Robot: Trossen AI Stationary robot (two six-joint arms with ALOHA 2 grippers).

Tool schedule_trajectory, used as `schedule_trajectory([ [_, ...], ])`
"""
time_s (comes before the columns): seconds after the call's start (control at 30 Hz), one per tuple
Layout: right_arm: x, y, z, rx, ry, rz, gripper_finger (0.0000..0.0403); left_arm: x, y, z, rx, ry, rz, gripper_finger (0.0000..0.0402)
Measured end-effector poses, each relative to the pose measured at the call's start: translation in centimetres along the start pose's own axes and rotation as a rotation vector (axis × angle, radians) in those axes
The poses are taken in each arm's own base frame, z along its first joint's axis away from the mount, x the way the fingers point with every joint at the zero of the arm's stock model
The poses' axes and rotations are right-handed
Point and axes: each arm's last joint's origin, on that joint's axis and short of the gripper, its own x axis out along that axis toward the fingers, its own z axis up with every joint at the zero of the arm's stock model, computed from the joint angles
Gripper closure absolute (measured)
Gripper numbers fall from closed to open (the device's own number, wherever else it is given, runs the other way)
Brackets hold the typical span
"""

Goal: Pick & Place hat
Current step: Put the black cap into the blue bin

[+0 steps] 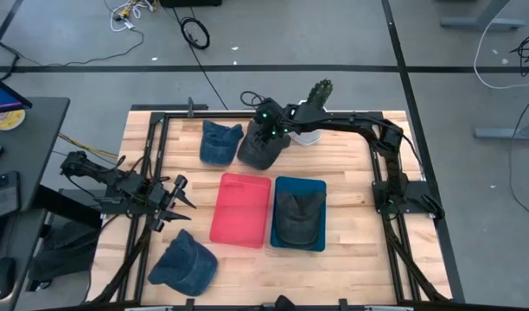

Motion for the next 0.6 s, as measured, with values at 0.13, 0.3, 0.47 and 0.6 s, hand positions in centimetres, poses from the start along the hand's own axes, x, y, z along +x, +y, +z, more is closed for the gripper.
schedule_trajectory([
  [0.13, 0.2, 0.1, -0.1, -0.032, -0.007, 0.003, 0.0189, 0.0, 0.0, 0.0, 0.0, 0.0, 0.0, 0.0232],
  [0.3, 1.2, -0.1, -1.3, -0.07, -0.009, 0.004, 0.0189, 0.0, 0.0, 0.0, 0.0, 0.0, 0.0, 0.0232],
  [0.47, 2.2, -0.5, -2.2, -0.054, -0.029, 0.039, 0.0189, 0.0, 0.0, 0.0, 0.0, 0.0, 0.0, 0.0232],
  [0.6, 2.1, -0.6, -2.2, -0.05, -0.024, 0.045, 0.0189, 0.0, 0.0, 0.0, 0.0, 0.0, 0.0, 0.0232],
])
